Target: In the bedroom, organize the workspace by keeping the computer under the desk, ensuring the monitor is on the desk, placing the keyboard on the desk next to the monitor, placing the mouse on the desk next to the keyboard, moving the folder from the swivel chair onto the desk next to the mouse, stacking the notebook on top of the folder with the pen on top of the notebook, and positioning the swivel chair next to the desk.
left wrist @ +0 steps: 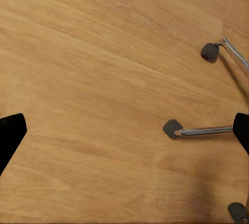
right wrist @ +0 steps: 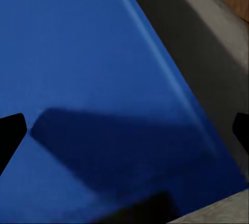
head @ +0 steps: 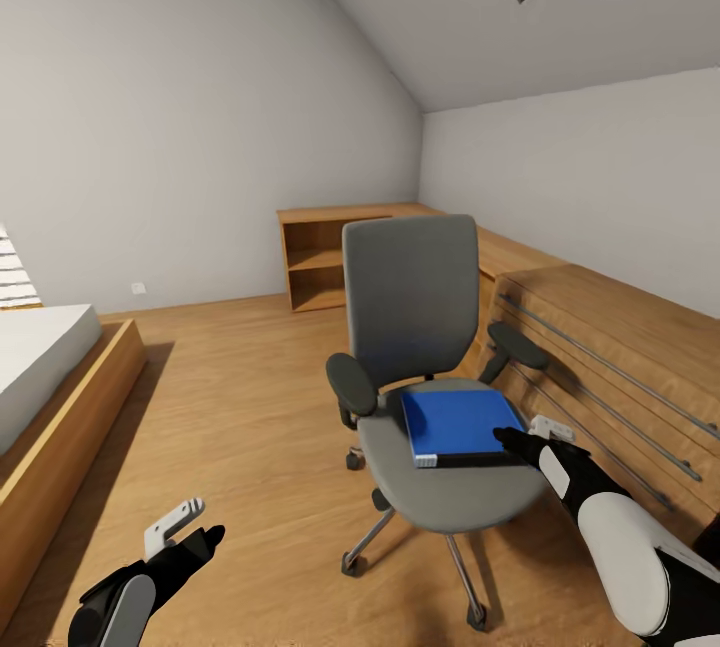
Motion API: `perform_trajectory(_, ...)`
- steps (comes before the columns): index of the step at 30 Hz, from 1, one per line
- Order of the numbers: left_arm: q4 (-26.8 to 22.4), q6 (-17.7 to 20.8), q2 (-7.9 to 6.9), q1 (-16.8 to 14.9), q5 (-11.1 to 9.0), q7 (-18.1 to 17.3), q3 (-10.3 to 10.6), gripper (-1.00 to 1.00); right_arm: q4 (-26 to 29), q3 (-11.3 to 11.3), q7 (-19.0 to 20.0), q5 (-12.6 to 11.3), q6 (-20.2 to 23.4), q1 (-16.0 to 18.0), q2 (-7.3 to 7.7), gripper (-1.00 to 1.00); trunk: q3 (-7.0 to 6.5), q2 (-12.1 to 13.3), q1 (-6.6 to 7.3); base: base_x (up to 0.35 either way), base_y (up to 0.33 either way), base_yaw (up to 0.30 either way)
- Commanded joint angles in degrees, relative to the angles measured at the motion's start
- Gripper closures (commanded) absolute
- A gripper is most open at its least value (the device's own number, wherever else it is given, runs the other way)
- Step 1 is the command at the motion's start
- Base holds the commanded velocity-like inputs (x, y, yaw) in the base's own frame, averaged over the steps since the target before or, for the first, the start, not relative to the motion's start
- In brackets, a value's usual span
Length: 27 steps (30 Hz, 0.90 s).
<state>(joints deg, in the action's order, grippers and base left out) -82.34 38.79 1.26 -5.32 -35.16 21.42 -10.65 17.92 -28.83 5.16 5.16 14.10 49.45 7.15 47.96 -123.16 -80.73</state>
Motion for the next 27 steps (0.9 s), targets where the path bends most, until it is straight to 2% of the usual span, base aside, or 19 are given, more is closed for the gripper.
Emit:
perform_trajectory(1, -0.08, 0.19, 0.04, -0.04, -0.61, 0.46, -0.08, -1.00, 0.10, -0.44, 0.38, 0.55, 0.31, 0.03, -0.03, -1.00, 0.06, -0.03, 0.03, -0.199, 0.000, 0.000)
perform_trajectory(23, -0.04, 0.23, 0.05, -0.04, -0.61, 0.48, -0.08, -1.00, 0.08, -0.44, 0.38, 0.55, 0.31, 0.03, -0.03, -1.00, 0.06, -0.03, 0.03, -0.025, 0.000, 0.000)
perform_trajectory(27, -0.04, 0.23, 0.06, -0.04, -0.61, 0.52, -0.08, -1.00, 0.09, -0.44, 0.38, 0.55, 0.31, 0.03, -0.03, -1.00, -0.66, 1.58, 0.91, 0.000, 0.000, 0.000)
